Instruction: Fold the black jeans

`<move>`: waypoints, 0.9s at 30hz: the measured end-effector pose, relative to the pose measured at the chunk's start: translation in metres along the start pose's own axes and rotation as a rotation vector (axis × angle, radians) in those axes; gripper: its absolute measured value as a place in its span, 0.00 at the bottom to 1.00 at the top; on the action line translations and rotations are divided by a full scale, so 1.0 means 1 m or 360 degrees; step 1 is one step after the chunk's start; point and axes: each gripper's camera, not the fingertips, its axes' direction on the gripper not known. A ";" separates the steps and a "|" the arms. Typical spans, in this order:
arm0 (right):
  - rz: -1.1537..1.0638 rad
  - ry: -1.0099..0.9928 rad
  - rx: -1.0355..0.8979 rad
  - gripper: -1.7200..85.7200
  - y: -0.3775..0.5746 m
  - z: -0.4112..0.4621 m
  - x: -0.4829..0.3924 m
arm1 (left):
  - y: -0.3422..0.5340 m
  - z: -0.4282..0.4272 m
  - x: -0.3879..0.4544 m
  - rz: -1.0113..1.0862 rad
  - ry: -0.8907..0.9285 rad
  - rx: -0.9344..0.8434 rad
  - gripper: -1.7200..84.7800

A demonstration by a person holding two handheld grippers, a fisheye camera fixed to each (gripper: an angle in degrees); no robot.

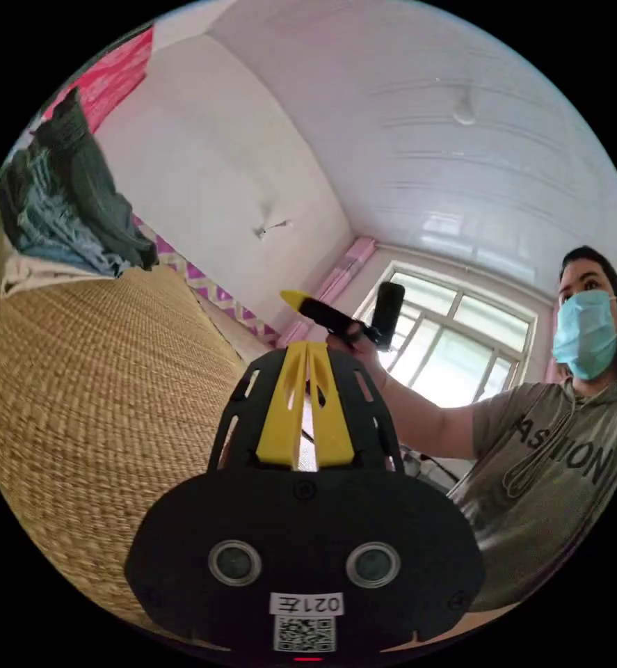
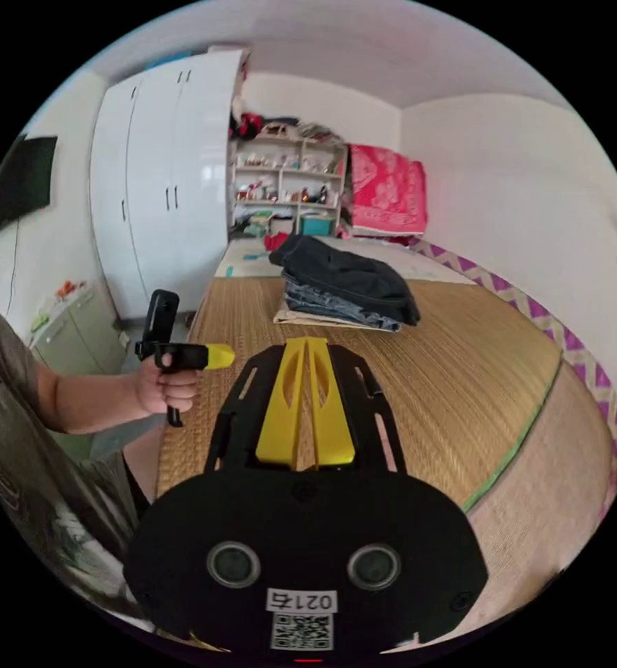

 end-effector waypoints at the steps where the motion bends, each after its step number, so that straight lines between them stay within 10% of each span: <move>1: -0.0058 0.0036 -0.0039 0.02 -0.020 0.016 -0.004 | 0.001 -0.004 -0.003 -0.0002 0.0104 0.0038 0.01; 15: -0.0934 0.0513 -0.0359 0.16 -0.265 0.287 -0.033 | -0.004 -0.028 -0.002 0.0154 0.0376 0.0076 0.01; 27: -0.0047 0.0109 -0.0293 0.09 -0.321 0.287 0.139 | -0.030 -0.029 -0.024 0.0166 0.0407 0.0062 0.01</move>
